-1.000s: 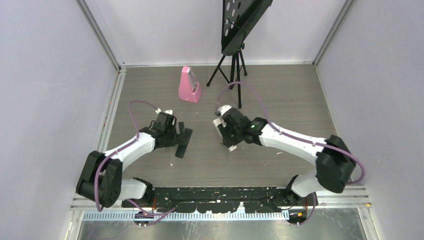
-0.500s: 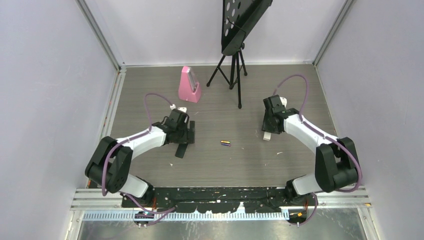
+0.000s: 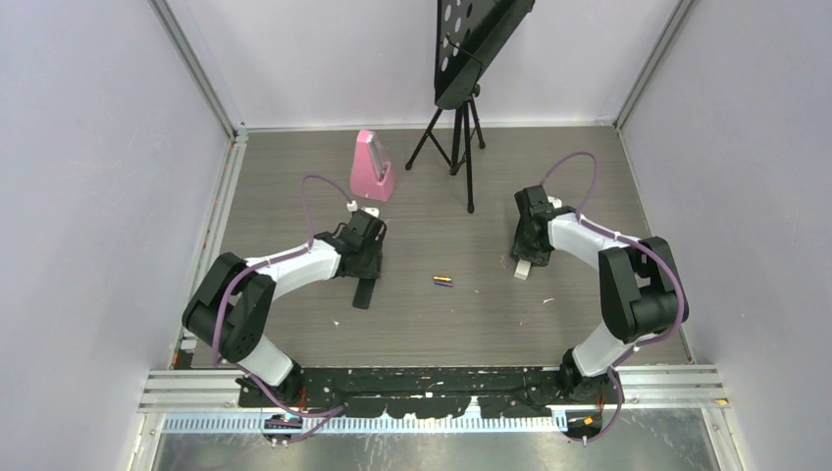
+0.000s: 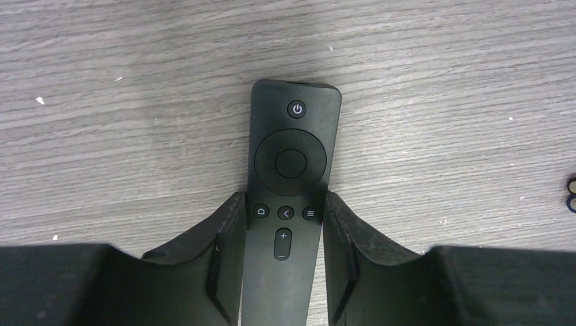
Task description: Load the batteries into the remote control
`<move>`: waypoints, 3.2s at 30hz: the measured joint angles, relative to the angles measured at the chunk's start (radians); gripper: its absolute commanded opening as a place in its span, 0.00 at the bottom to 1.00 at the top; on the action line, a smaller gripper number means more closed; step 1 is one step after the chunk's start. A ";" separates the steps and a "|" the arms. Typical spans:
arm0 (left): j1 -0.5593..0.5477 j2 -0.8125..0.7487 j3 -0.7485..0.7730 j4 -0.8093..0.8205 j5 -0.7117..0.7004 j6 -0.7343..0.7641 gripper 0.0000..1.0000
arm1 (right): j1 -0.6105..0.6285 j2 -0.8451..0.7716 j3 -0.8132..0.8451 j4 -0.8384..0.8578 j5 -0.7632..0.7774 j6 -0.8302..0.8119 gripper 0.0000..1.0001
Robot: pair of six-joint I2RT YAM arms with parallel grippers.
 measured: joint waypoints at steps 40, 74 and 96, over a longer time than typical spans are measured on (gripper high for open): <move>-0.062 0.032 -0.135 0.402 0.587 -0.163 0.14 | 0.466 -0.096 -0.178 0.447 -0.247 0.662 0.50; -0.066 -0.109 -0.140 0.233 0.610 -0.110 0.64 | 0.530 -0.136 -0.085 0.504 -0.255 0.541 0.01; -0.023 -0.188 -0.117 0.311 0.776 -0.220 0.09 | 0.530 -0.389 -0.076 0.386 -0.279 0.455 0.79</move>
